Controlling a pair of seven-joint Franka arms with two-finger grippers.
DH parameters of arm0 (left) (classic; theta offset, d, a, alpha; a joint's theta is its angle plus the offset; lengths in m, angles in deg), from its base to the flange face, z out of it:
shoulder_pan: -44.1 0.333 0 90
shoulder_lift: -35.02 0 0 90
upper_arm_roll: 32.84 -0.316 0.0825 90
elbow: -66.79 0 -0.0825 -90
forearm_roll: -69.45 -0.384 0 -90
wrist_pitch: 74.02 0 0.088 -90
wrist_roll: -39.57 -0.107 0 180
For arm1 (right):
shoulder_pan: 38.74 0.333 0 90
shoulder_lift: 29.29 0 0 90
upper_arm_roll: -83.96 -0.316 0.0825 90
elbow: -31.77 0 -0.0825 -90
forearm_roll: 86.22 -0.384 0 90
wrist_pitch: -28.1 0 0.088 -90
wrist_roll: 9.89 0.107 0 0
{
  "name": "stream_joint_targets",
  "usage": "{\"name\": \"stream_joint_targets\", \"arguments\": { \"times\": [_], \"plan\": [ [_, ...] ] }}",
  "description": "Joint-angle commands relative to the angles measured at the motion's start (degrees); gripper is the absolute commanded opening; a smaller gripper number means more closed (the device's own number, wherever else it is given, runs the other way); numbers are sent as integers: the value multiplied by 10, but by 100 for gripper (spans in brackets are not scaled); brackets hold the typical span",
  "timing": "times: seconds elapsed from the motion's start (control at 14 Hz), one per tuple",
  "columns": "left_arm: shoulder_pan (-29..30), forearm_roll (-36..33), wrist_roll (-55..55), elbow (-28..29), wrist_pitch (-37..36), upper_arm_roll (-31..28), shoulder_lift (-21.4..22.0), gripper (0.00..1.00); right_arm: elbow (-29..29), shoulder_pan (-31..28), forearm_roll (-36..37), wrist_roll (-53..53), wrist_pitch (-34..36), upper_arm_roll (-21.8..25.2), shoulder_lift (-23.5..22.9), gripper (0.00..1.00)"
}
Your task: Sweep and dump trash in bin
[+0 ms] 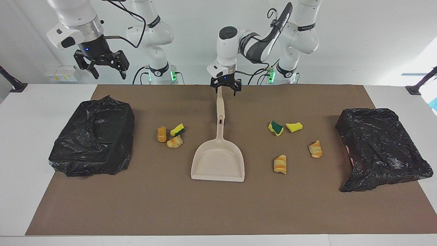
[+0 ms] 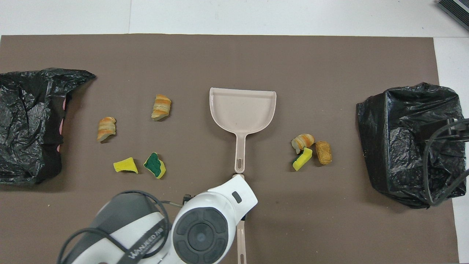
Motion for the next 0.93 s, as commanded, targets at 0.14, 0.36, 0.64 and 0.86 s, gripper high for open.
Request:
{"name": "stream_joint_targets", "arguments": {
  "times": [0.14, 0.36, 0.64, 0.86],
  "plan": [
    [-70, 1, 81, 8, 57, -10, -60, 100, 11, -9, -8, -18, 10, -1, 12, 100],
    [-64, 1, 86, 1, 33, -11, -50, 100, 11, -9, -8, -19, 9, -1, 12, 100],
    [-64, 1, 98, 0, 7, -11, -30, 100, 11, -9, -8, -19, 13, -1, 12, 100],
    [-62, 19, 91, 0, 1, -11, -26, 100, 11, -9, -8, -19, 13, 0, 13, 100]
  ]
}}
